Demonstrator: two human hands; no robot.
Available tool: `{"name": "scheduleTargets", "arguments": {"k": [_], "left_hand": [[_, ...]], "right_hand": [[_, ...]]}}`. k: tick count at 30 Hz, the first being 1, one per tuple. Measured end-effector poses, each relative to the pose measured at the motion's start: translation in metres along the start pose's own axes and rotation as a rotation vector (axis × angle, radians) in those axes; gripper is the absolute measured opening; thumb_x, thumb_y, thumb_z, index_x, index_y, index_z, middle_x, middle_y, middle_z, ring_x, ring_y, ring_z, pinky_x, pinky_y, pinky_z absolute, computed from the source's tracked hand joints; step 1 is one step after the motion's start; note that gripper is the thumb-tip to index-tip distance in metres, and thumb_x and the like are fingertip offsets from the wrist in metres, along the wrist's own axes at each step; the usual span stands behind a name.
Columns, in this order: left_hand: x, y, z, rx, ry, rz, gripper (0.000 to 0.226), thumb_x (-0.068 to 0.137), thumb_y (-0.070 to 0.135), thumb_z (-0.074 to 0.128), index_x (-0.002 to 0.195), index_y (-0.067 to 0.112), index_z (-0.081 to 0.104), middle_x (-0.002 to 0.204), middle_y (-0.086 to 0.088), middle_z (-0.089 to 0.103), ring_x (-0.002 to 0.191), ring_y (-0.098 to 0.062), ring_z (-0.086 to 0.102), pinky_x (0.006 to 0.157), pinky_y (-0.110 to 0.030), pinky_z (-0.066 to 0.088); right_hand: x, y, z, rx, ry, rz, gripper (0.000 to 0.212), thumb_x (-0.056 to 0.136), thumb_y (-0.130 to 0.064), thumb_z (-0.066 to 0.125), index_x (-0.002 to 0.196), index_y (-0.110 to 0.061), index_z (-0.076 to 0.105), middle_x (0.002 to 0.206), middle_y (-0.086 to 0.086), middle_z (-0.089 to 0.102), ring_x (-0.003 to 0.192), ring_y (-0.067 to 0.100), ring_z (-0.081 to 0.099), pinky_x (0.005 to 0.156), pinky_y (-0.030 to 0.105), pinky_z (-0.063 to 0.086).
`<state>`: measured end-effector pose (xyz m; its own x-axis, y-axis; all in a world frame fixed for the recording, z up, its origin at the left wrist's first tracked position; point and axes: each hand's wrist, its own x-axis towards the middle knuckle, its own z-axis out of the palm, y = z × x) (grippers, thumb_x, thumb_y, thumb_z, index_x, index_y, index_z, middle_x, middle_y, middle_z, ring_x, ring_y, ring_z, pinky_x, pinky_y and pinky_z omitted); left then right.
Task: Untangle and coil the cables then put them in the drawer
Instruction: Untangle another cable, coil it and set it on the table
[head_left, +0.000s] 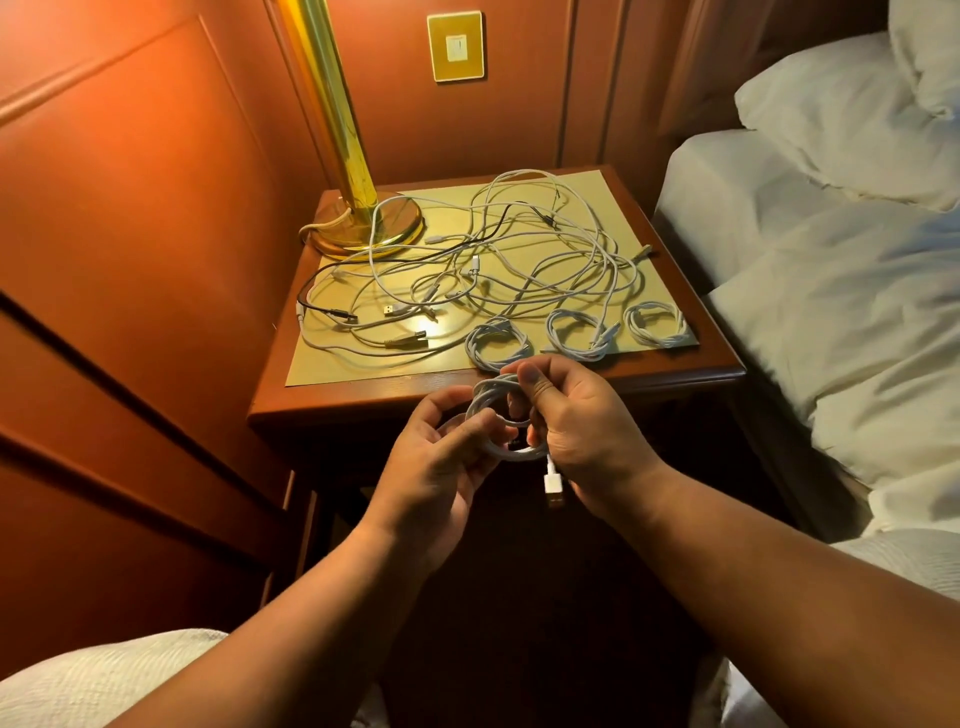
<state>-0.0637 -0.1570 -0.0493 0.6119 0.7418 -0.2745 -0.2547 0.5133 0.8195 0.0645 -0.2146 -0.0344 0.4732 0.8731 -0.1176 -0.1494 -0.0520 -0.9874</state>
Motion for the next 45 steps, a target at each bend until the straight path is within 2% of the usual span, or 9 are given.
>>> {"name": "scheduleTargets", "arguments": {"k": [3,9,13,17,22,28,35,41,45], "left_hand": [[0.002,0.001,-0.003,-0.105,-0.098,-0.077,0.052,0.078,0.008,0.069,0.128,0.012,0.054,0.097,-0.008,0.070,0.087,-0.019,0.069,0.087,-0.034,0.050],[0.001,0.001,-0.003,-0.115,-0.223,-0.142,0.063,0.067,0.003,0.071,0.129,0.008,0.056,0.110,-0.014,0.064,0.105,-0.029,0.061,0.093,-0.040,0.049],[0.006,0.001,-0.003,0.094,-0.056,-0.102,0.061,0.065,-0.012,0.066,0.120,0.011,0.055,0.092,-0.012,0.058,0.088,-0.026,0.060,0.098,-0.051,0.047],[0.006,0.011,-0.004,0.518,0.000,-0.032,0.047,0.078,-0.013,0.066,0.111,0.019,0.058,0.103,-0.015,0.059,0.093,-0.025,0.065,0.088,-0.042,0.058],[0.007,0.020,-0.007,0.915,0.051,0.020,0.044,0.084,0.005,0.074,0.115,0.027,0.052,0.084,-0.010,0.072,0.074,-0.017,0.073,0.072,-0.032,0.060],[0.006,0.017,-0.002,0.290,-0.017,-0.171,0.032,0.093,0.003,0.057,0.122,0.016,0.055,0.076,-0.005,0.059,0.063,-0.017,0.061,0.072,-0.037,0.054],[0.002,0.016,0.000,0.363,-0.017,-0.099,0.026,0.095,0.000,0.048,0.111,0.016,0.061,0.071,-0.003,0.049,0.053,-0.010,0.040,0.050,-0.026,0.034],[0.004,0.004,-0.006,0.765,0.035,0.162,0.008,0.090,0.019,0.069,0.098,0.018,0.067,0.088,0.000,0.068,0.078,-0.009,0.062,0.071,-0.022,0.050],[0.001,-0.001,-0.004,0.585,0.205,0.248,0.012,0.082,0.018,0.078,0.090,0.012,0.074,0.086,-0.004,0.072,0.078,-0.006,0.065,0.069,-0.014,0.052]], "right_hand": [[0.001,0.000,0.001,0.011,-0.001,0.004,0.019,0.101,-0.024,0.048,0.100,-0.017,0.066,0.101,0.024,0.066,0.089,0.027,0.063,0.080,0.041,0.056],[0.001,0.006,0.001,-0.043,-0.051,-0.021,0.017,0.102,-0.019,0.049,0.101,-0.014,0.065,0.087,0.003,0.070,0.076,0.011,0.069,0.063,0.021,0.054],[0.001,0.009,-0.001,-0.187,-0.029,-0.109,0.015,0.101,-0.019,0.052,0.103,-0.014,0.065,0.083,-0.005,0.065,0.073,0.000,0.063,0.067,0.018,0.051],[0.003,0.013,-0.006,-0.273,0.003,-0.179,0.012,0.101,-0.021,0.052,0.098,-0.023,0.064,0.091,0.001,0.066,0.080,0.003,0.061,0.076,0.021,0.053],[0.006,0.013,-0.013,-0.366,-0.014,-0.265,0.011,0.100,-0.016,0.053,0.097,-0.021,0.062,0.091,-0.002,0.066,0.084,0.005,0.064,0.074,0.018,0.052],[0.013,0.005,-0.023,-0.348,0.045,-0.312,0.012,0.101,-0.013,0.050,0.100,-0.017,0.061,0.092,-0.005,0.066,0.086,-0.002,0.067,0.072,0.015,0.052],[0.012,0.005,-0.025,-0.389,0.010,-0.312,0.012,0.101,-0.017,0.050,0.101,-0.018,0.061,0.095,0.000,0.066,0.092,0.007,0.065,0.082,0.019,0.052],[0.009,-0.003,-0.014,0.199,0.084,0.098,0.020,0.104,-0.019,0.043,0.101,-0.018,0.062,0.072,-0.007,0.062,0.062,0.004,0.053,0.066,0.021,0.041],[0.005,0.000,-0.008,0.465,0.159,0.237,0.018,0.104,-0.020,0.045,0.106,-0.014,0.062,0.062,-0.004,0.046,0.056,0.007,0.034,0.057,0.020,0.030]]}}
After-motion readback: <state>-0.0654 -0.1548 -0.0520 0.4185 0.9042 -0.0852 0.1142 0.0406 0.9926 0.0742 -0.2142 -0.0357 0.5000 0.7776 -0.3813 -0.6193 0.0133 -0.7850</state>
